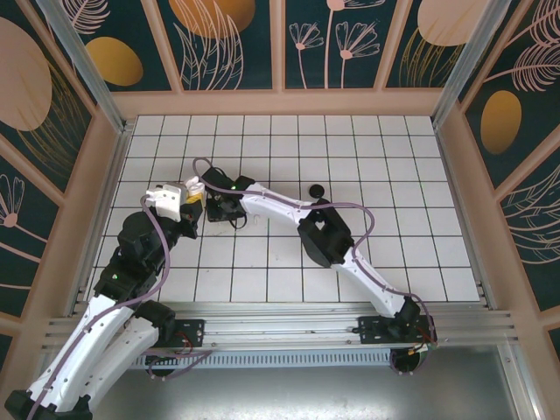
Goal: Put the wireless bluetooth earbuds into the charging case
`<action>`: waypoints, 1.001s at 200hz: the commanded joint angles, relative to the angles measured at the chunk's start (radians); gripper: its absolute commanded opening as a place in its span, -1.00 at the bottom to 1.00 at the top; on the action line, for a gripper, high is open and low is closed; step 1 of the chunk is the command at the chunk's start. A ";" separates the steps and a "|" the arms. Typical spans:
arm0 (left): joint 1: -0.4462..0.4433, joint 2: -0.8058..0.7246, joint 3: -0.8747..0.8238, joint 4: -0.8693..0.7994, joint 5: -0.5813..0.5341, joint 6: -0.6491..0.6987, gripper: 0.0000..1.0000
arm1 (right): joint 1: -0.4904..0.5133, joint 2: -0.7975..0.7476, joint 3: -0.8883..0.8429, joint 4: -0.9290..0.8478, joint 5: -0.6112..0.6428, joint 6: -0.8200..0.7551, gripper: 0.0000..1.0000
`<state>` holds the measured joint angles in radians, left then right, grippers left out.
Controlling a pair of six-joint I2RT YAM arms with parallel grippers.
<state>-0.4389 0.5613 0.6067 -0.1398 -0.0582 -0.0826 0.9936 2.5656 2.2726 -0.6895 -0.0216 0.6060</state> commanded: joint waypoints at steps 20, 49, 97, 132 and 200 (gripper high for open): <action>0.003 -0.012 -0.014 -0.001 -0.018 0.011 -1.00 | 0.031 0.026 0.047 -0.103 0.080 -0.048 -0.40; 0.003 -0.010 -0.012 0.002 -0.020 0.009 -1.00 | 0.034 0.025 0.050 -0.111 0.074 -0.057 -0.52; 0.003 -0.017 -0.017 0.003 -0.028 0.006 -1.00 | 0.033 0.006 0.054 -0.113 0.059 -0.068 -0.71; 0.004 -0.009 -0.016 0.018 -0.013 -0.011 -1.00 | 0.031 -0.038 0.040 -0.116 0.077 -0.085 -0.78; 0.003 0.060 0.025 0.028 0.083 -0.071 -1.00 | 0.016 -0.253 -0.189 -0.025 0.180 -0.151 -0.85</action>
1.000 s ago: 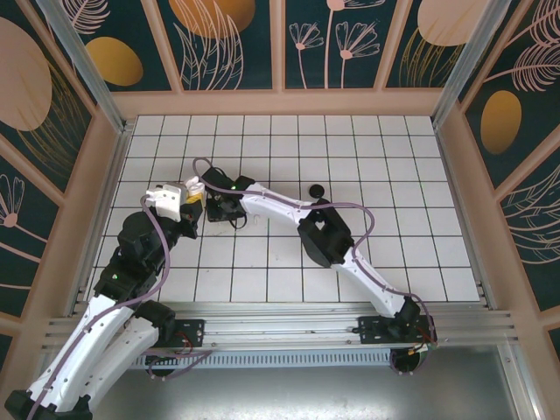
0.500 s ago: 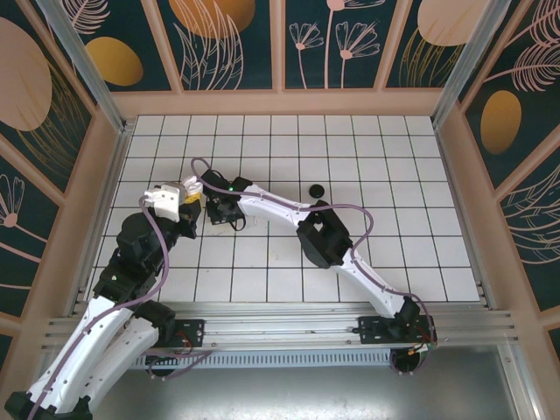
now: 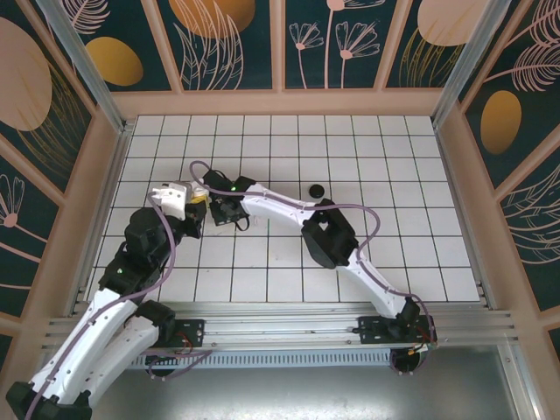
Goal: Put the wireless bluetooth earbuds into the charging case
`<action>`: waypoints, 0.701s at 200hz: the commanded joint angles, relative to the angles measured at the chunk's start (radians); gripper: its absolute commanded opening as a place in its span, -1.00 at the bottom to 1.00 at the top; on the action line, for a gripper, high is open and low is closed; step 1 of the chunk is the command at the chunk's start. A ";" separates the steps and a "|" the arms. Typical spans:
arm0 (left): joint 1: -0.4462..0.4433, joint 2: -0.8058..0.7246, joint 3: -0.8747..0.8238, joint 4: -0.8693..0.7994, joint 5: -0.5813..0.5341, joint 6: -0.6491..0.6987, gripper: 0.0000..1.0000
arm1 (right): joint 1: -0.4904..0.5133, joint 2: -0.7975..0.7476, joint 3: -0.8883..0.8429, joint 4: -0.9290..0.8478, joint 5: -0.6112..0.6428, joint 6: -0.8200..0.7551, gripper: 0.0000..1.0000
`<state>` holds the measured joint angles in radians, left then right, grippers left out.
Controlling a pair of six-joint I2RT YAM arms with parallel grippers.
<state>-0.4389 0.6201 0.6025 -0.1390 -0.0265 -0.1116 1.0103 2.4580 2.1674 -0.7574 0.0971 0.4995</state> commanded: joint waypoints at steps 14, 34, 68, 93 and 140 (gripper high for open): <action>0.003 0.005 0.013 0.051 0.078 -0.062 -1.00 | -0.011 -0.199 -0.158 0.081 0.066 -0.053 -0.86; 0.003 0.021 0.000 0.092 0.134 -0.081 -1.00 | -0.028 -0.288 -0.269 0.142 0.063 -0.054 -0.87; 0.003 0.101 0.004 0.164 0.246 -0.106 -1.00 | -0.073 -0.444 -0.470 0.249 0.046 -0.055 -0.88; 0.004 0.168 0.028 0.194 0.274 -0.125 -1.00 | -0.125 -0.518 -0.580 0.298 -0.004 -0.047 -0.87; 0.003 0.218 0.017 0.260 0.265 -0.135 -1.00 | -0.192 -0.612 -0.703 0.328 -0.049 -0.050 -0.87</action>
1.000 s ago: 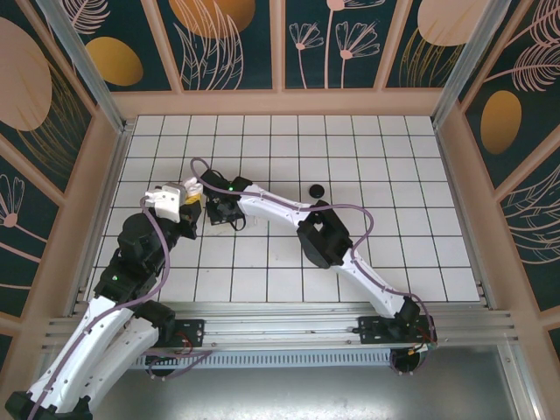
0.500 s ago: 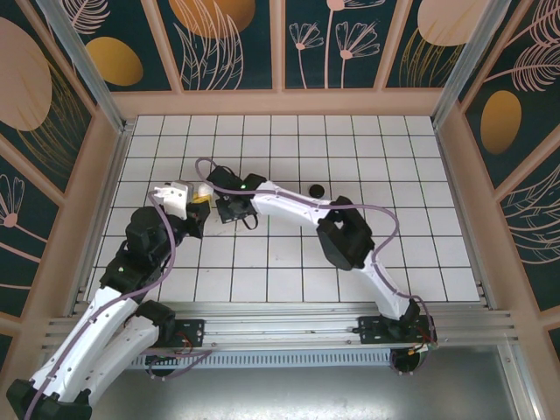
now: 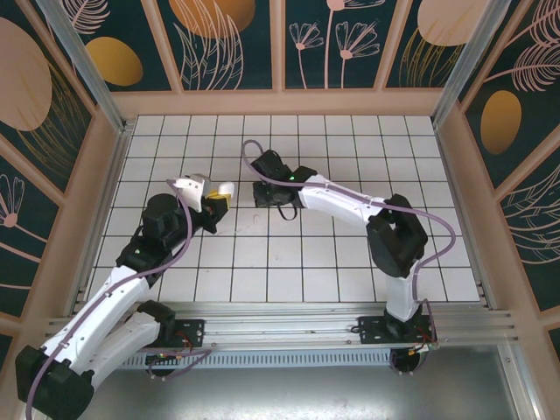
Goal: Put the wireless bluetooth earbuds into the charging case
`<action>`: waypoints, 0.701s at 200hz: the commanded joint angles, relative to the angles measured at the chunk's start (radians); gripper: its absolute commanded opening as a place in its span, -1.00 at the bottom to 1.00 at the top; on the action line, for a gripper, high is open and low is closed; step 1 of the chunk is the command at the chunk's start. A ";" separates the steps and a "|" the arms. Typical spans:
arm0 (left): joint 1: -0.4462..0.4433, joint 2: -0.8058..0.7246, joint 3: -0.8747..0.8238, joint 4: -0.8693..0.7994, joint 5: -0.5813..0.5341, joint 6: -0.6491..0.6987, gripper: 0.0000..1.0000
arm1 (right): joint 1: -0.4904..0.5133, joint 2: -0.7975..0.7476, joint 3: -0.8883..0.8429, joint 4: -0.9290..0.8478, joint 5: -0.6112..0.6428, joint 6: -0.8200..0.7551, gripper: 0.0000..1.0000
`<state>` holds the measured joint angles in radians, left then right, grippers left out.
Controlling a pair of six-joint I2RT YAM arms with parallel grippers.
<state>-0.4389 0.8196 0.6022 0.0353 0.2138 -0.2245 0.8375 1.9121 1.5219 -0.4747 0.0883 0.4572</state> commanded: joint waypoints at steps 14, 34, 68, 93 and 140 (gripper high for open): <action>0.003 0.038 0.020 0.090 0.031 -0.024 -1.00 | -0.042 -0.088 -0.093 0.064 -0.068 -0.008 -0.87; 0.003 0.065 0.022 0.106 0.059 -0.024 -1.00 | -0.075 -0.122 -0.143 0.102 -0.133 -0.019 -0.87; 0.003 0.106 0.019 0.150 0.201 0.015 -1.00 | -0.111 -0.236 -0.239 0.228 -0.286 -0.090 -0.88; 0.003 0.137 0.029 0.176 0.292 0.032 -1.00 | -0.135 -0.357 -0.323 0.328 -0.389 -0.164 -0.88; 0.003 0.170 0.053 0.191 0.361 0.055 -1.00 | -0.156 -0.542 -0.407 0.392 -0.483 -0.302 -0.87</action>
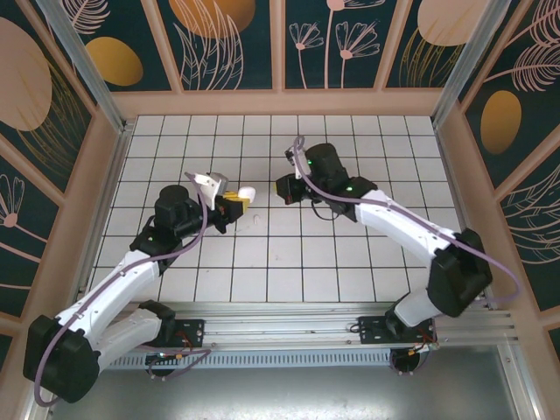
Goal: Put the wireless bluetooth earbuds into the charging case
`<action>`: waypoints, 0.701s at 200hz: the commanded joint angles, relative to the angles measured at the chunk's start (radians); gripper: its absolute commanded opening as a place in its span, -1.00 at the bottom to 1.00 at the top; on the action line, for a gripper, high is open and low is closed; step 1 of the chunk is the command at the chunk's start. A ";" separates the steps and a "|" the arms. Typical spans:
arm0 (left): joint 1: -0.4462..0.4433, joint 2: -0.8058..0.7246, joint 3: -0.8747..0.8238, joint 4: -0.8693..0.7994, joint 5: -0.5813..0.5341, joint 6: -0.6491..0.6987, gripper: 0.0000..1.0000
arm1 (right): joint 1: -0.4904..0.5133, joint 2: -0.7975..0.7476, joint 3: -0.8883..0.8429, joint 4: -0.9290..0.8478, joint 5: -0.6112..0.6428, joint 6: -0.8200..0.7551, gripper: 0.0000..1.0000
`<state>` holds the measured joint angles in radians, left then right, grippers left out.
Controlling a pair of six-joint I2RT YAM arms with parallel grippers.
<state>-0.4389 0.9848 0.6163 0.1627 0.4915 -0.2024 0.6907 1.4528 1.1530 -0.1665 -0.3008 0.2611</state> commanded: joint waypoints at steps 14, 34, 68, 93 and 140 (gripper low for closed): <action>0.003 0.015 0.042 0.073 0.129 0.044 -1.00 | -0.011 -0.126 -0.058 0.112 -0.129 -0.134 -0.86; 0.003 0.029 0.041 0.099 0.198 0.046 -0.99 | -0.011 -0.174 -0.081 0.162 -0.183 -0.157 -0.84; 0.003 0.040 0.032 0.156 0.288 0.037 -0.98 | -0.005 -0.218 -0.101 0.241 -0.266 -0.189 -0.81; 0.003 0.046 0.031 0.180 0.318 0.034 -0.98 | 0.024 -0.211 -0.078 0.241 -0.268 -0.218 -0.80; 0.003 0.061 0.035 0.226 0.361 0.012 -0.97 | 0.103 -0.184 -0.032 0.227 -0.215 -0.290 -0.81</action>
<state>-0.4389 1.0393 0.6289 0.3111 0.7937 -0.1810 0.7628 1.2610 1.0740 0.0212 -0.5232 0.0334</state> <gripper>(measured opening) 0.153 0.102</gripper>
